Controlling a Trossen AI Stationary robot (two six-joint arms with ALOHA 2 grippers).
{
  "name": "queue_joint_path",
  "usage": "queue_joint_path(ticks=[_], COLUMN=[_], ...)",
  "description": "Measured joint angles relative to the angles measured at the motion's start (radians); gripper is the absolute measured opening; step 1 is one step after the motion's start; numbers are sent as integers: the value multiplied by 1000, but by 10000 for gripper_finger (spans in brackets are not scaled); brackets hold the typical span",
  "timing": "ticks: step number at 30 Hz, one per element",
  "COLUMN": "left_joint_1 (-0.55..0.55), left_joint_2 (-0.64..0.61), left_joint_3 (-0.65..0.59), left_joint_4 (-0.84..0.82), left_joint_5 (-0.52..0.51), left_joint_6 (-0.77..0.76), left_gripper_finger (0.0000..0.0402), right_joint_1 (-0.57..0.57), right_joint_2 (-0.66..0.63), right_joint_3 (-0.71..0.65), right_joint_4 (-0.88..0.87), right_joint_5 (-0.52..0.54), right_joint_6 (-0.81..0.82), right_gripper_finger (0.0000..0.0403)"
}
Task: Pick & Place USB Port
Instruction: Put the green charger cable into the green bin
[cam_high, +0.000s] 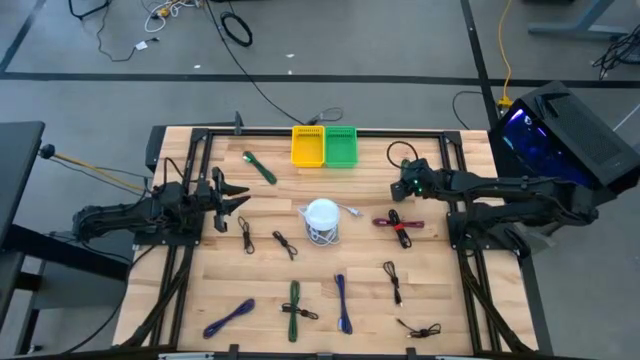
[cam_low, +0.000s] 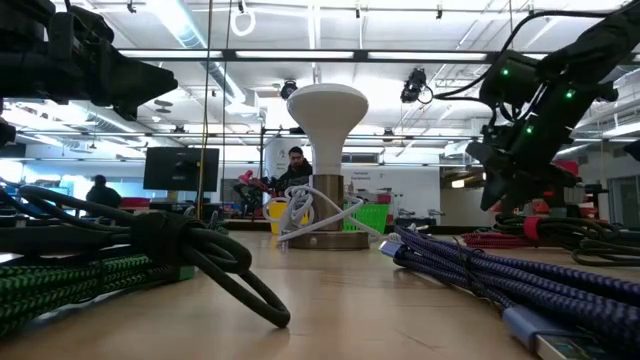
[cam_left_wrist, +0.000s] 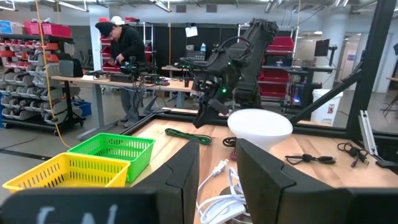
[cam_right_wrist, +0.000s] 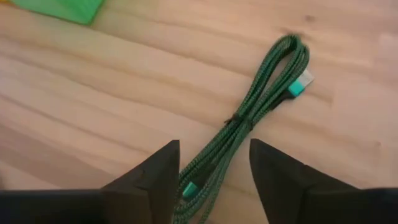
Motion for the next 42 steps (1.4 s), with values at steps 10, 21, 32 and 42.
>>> queue_joint_path(ticks=[10, 21, 32, 42], left_joint_1=[0, 0, 0, 0], left_joint_2=[0, 0, 0, 0], left_joint_3=[0, 0, 0, 0], left_joint_4=[0, -11, -15, -15], left_joint_5=[0, 0, 0, 0], left_joint_6=[0, 0, 1, 1], left_gripper_finger=[110, 110, 110, 110], right_joint_1=[0, -11, -8, 2], right_joint_2=[167, 330, 249, 266], right_joint_3=[0, 5, 161, 443], right_joint_4=[102, 194, 168, 212], right_joint_5=[5, 10, -82, -34], right_joint_6=[8, -23, -166, -282], right_gripper_finger=[220, 116, 10, 10])
